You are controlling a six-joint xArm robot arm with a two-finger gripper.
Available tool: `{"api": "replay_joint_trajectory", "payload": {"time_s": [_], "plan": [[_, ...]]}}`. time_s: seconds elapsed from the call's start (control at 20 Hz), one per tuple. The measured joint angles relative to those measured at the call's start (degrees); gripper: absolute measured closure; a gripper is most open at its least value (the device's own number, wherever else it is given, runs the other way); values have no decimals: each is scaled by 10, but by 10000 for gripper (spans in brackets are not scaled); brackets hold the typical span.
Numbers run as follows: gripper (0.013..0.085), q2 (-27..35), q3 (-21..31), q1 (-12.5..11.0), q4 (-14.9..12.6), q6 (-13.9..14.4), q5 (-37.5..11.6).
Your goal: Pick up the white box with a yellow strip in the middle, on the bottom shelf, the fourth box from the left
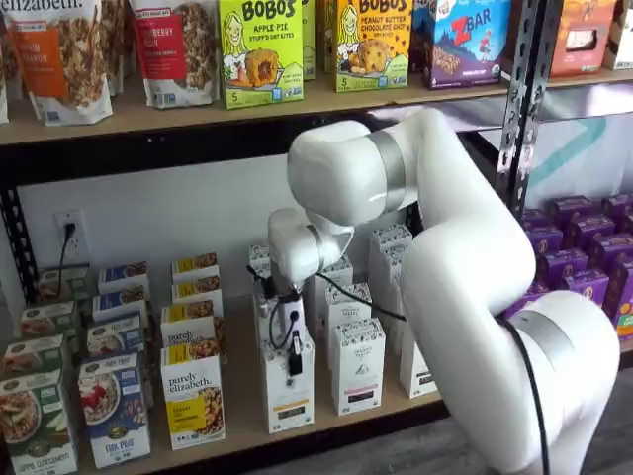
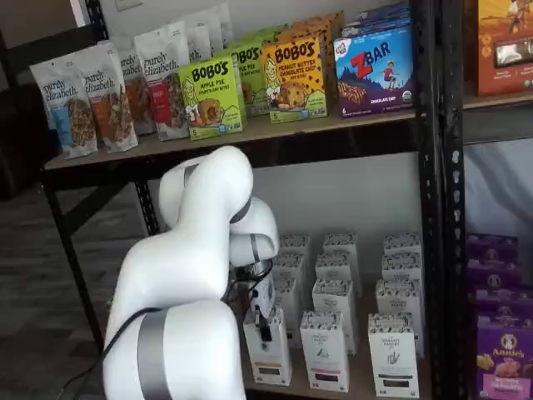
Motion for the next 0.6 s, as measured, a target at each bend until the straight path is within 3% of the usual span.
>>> {"api": "replay_joint_trajectory", "payload": {"time_s": [0.6], "plan": [[490,-61,88,10,-11,20,-9]]}}
